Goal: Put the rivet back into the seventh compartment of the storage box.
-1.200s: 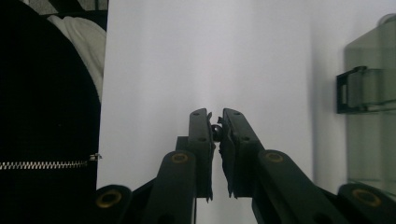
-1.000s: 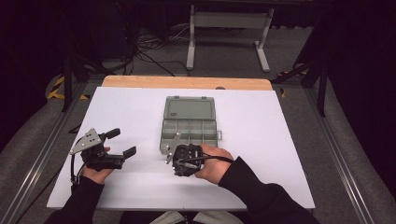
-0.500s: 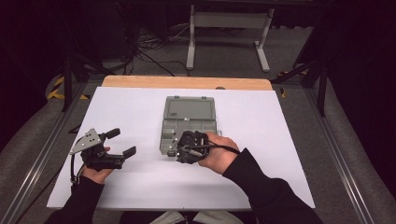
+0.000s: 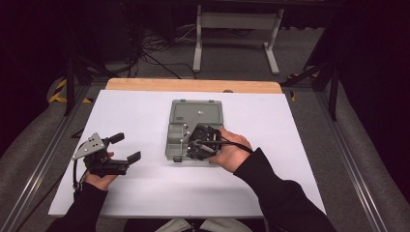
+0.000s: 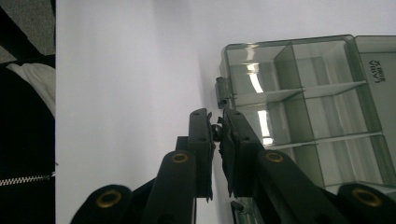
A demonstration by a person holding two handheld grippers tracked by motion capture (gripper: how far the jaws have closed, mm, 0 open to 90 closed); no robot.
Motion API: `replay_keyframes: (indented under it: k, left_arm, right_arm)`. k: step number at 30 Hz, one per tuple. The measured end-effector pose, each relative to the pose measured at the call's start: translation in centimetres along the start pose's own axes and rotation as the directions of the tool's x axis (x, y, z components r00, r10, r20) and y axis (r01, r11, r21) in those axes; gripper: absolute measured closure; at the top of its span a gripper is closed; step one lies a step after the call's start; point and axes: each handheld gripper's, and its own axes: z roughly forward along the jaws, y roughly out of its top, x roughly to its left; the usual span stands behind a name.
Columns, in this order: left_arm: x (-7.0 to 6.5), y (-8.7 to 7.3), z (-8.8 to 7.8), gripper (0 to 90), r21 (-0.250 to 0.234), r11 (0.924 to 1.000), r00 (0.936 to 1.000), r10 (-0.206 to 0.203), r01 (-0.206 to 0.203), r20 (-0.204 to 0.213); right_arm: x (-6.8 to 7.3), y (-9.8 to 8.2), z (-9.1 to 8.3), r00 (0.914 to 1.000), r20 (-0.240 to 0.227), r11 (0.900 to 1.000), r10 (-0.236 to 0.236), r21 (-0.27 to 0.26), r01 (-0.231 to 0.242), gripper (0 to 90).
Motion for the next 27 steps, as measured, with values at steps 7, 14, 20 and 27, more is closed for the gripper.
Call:
replay_keyframes:
  k: [7, 14, 20, 27]
  left_arm:
    - [0.0, 0.0, 0.0, 1.5, 0.000, 1.0000, 1.0000, 0.000, 0.000, 0.000]
    - [0.0, 0.0, 0.0, 1.5, 0.000, 1.0000, 1.0000, -0.001, 0.001, 0.000]
    - [0.0, 0.0, 0.0, 1.5, 0.001, 1.0000, 1.0000, 0.000, 0.000, -0.001]
    - [0.0, 0.0, 0.0, 1.5, 0.001, 1.0000, 1.0000, 0.000, 0.000, -0.001]
  right_arm:
    - [-1.1, -0.3, -0.2, 0.9998, 0.018, 1.000, 0.009, -0.014, -0.009, 82.3]
    - [-2.1, -0.8, -0.2, 0.9978, 0.036, 0.998, 0.055, -0.015, -0.054, 82.3]
    - [-2.8, -1.2, -0.2, 0.9956, 0.049, 0.997, 0.080, -0.023, -0.079, 82.3]
    - [-3.9, -1.3, 0.0, 0.9936, 0.060, 0.995, 0.095, -0.021, -0.094, 82.3]
